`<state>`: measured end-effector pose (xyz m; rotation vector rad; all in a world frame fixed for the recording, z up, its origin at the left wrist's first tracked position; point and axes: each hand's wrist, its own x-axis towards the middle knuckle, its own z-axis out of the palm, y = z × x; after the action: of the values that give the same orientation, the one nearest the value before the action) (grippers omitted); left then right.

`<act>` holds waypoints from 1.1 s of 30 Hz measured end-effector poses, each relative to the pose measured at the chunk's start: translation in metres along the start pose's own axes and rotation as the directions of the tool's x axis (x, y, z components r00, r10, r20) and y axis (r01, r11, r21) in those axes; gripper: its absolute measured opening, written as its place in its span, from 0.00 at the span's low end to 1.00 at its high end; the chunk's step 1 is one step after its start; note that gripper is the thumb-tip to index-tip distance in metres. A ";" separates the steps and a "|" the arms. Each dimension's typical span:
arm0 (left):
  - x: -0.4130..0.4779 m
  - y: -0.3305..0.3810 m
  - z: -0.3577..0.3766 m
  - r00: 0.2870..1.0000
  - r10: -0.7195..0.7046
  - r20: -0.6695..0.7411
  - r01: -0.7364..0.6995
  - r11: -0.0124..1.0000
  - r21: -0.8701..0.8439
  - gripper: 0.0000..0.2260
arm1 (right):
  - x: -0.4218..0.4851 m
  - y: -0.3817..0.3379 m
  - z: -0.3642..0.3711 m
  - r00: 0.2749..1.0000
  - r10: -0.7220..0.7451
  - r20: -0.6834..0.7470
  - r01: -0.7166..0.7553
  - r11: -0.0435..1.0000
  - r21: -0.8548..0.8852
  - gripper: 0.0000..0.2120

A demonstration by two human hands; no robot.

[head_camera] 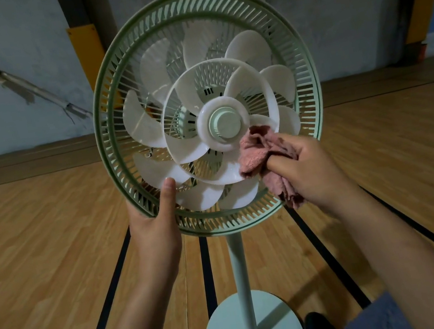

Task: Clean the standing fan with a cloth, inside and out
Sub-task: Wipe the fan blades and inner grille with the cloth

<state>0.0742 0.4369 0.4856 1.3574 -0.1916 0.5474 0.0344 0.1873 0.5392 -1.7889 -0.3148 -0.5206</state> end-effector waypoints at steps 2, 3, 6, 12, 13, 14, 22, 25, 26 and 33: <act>0.000 0.002 0.001 1.000 -0.008 -0.014 0.009 1.000 0.001 0.26 | 0.000 -0.002 -0.003 0.995 -0.073 -0.066 0.072 0.997 -0.009 0.13; 0.000 0.003 0.001 1.000 -0.013 -0.021 0.013 1.000 -0.001 0.27 | 0.000 -0.002 -0.003 0.991 -0.099 -0.094 0.096 0.995 -0.034 0.15; 0.000 0.004 0.003 0.999 -0.017 -0.037 0.016 1.000 -0.022 0.28 | 0.000 0.004 -0.003 0.973 -0.166 -0.159 0.140 0.977 -0.162 0.19; 0.000 0.002 0.002 1.000 -0.012 -0.004 0.012 1.000 -0.022 0.29 | -0.004 0.021 0.001 0.981 -0.154 -0.115 0.114 0.948 -0.297 0.17; 0.000 0.002 0.002 1.000 -0.010 0.005 0.010 1.000 -0.016 0.30 | -0.006 0.024 0.003 0.988 -0.132 -0.082 0.101 0.947 -0.305 0.16; 0.000 0.002 0.002 1.000 -0.011 0.013 0.012 1.000 -0.008 0.32 | -0.007 0.027 0.007 0.992 -0.110 -0.056 0.088 0.947 -0.310 0.16; -0.001 0.001 -0.001 0.997 0.000 0.071 0.002 0.999 -0.035 0.30 | -0.013 0.034 0.039 0.996 -0.080 0.038 0.087 0.964 -0.250 0.17; -0.001 -0.001 -0.001 0.998 -0.010 0.056 0.012 0.999 -0.046 0.28 | -0.013 0.035 0.043 0.996 -0.073 0.048 0.082 0.967 -0.242 0.18; 0.000 -0.002 -0.002 0.999 -0.013 0.050 0.015 0.999 -0.043 0.26 | -0.012 0.035 0.044 0.996 -0.073 0.052 0.083 0.968 -0.239 0.18; 0.004 -0.009 -0.002 0.998 -0.048 0.051 0.049 0.999 -0.015 0.22 | -0.012 0.036 0.043 0.996 -0.072 0.051 0.082 0.966 -0.244 0.20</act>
<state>0.0815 0.4384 0.4788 1.3576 -0.2039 0.4699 0.0485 0.2192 0.4935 -2.0363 -0.3631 -0.5986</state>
